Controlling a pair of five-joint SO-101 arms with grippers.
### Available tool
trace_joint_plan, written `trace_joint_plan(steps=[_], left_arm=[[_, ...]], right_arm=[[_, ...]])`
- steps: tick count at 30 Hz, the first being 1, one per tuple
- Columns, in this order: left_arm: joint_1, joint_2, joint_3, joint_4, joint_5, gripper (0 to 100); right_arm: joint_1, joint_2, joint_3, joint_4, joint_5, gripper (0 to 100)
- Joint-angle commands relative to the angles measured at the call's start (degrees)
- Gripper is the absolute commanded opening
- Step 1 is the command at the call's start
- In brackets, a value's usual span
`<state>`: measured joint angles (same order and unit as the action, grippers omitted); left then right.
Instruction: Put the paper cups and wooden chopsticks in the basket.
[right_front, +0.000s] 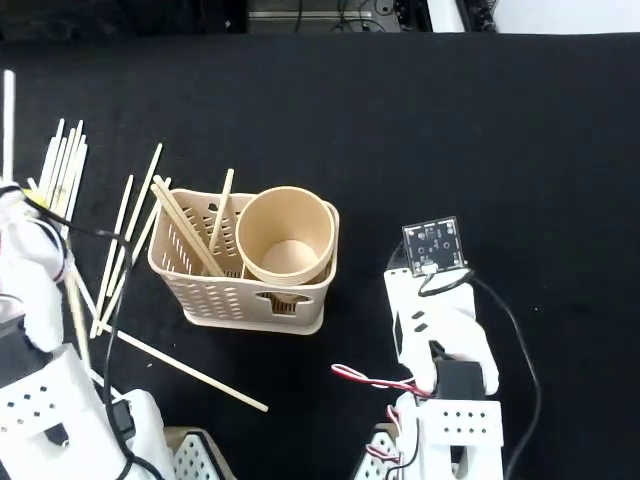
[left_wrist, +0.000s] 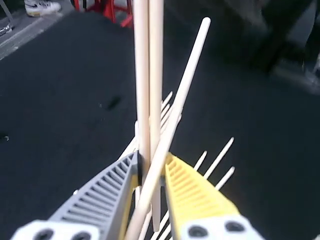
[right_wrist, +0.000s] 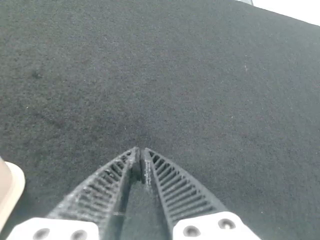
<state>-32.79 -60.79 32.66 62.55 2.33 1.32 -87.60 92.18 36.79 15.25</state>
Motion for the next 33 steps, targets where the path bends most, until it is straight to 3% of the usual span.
trace_joint_plan(steps=[1, 7, 14, 18, 27, 33], left_arm=[[2.24, -0.88, -1.98, -5.8, 2.73, 3], [7.87, -0.88, -6.37, -6.77, 2.11, 3], [17.63, -0.97, -14.37, 5.27, 2.2, 3], [25.54, -0.97, -14.73, 7.91, 2.2, 3], [34.24, -5.01, -2.42, -3.08, 2.2, 3], [35.21, -12.22, 11.91, -13.45, 2.2, 3]], right_arm=[[-0.44, -0.48, -0.66, -0.18, 0.44, 1.4], [-0.44, -0.48, -0.66, -0.18, 0.44, 1.4], [-0.53, -0.48, -0.66, -0.18, 0.44, 1.4], [-0.53, -0.48, -0.66, -0.18, 0.44, 1.4], [-0.53, -0.48, -0.66, -0.18, 0.44, 1.4], [-0.53, -0.48, -0.66, -0.18, 0.44, 1.4]])
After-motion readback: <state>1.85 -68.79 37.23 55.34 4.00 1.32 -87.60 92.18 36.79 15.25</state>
